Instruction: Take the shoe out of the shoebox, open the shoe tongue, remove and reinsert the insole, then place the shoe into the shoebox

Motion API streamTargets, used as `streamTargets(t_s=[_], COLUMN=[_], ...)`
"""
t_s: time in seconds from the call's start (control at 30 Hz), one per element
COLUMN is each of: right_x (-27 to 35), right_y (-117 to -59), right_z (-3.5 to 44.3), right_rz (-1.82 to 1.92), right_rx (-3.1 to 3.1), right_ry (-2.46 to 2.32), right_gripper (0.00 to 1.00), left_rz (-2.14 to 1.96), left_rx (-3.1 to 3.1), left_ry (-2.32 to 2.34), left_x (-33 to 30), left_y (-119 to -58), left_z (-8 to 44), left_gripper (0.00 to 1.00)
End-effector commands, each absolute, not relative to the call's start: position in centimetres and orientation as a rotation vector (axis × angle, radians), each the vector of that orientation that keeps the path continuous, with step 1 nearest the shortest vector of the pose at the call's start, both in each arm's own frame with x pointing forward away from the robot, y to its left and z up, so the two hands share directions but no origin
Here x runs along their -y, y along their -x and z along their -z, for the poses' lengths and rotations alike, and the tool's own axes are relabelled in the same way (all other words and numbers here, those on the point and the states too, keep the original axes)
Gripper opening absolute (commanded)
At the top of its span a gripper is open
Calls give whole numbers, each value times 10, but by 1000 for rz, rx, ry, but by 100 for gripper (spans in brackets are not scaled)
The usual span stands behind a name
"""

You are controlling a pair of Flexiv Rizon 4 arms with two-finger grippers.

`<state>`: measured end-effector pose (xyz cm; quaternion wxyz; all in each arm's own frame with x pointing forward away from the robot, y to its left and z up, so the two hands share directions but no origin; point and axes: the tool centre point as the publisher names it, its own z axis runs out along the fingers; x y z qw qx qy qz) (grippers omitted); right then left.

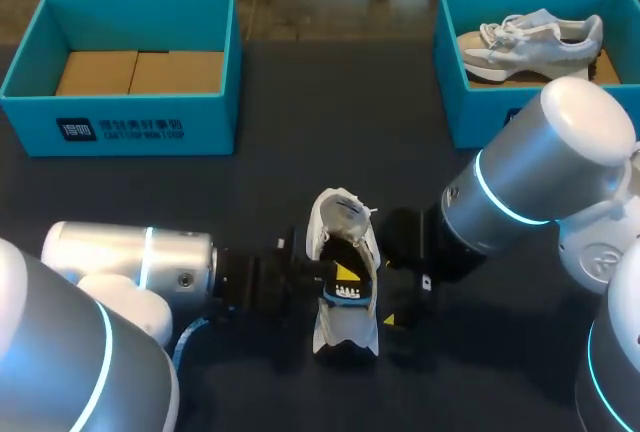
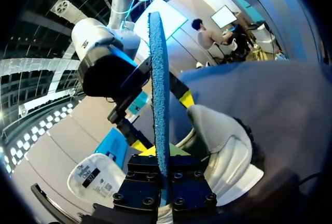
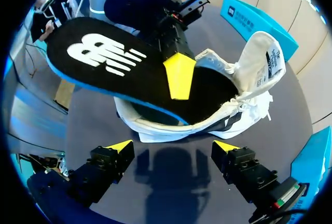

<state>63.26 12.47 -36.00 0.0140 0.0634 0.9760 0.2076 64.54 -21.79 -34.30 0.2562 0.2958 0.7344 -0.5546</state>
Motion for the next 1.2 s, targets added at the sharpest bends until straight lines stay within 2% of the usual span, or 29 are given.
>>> streamTargets(t_s=[0.03,0.23,0.3,0.37,0.4,0.53,0.6,0.67,0.7,1.2], right_x=[-125,-125,-125,-125,-125,-125,-125,-125,-125,-125], right_y=[-632,-632,-632,-632,-632,-632,-632,-632,-632,-632], right_z=[361,361,361,361,361,361,361,361,361,361], right_rz=[-646,-646,-646,-646,-646,-646,-646,-646,-646,-646], right_rx=[-3037,-3037,-3037,-3037,-3037,-3037,-3037,-3037,-3037,-3037], right_ry=[-199,-199,-199,-199,-199,-199,-199,-199,-199,-199], right_gripper=[100,100,100,100,100,100,100,100,100,100], left_rz=[1513,1550,1556,1557,1558,1560,1569,1582,1586,1524], left_rx=[-2006,-2001,-1996,-1985,-1983,-1970,-1945,-1928,-1920,-1830], left_ry=[-781,-758,-754,-750,-750,-762,-772,-778,-791,-904], left_x=[227,221,219,217,216,214,214,215,216,231], left_y=[-651,-644,-641,-638,-636,-628,-625,-622,-620,-634], left_z=[350,340,334,328,326,316,311,308,307,337], left_gripper=[0,0,25,33,34,33,29,13,0,0])
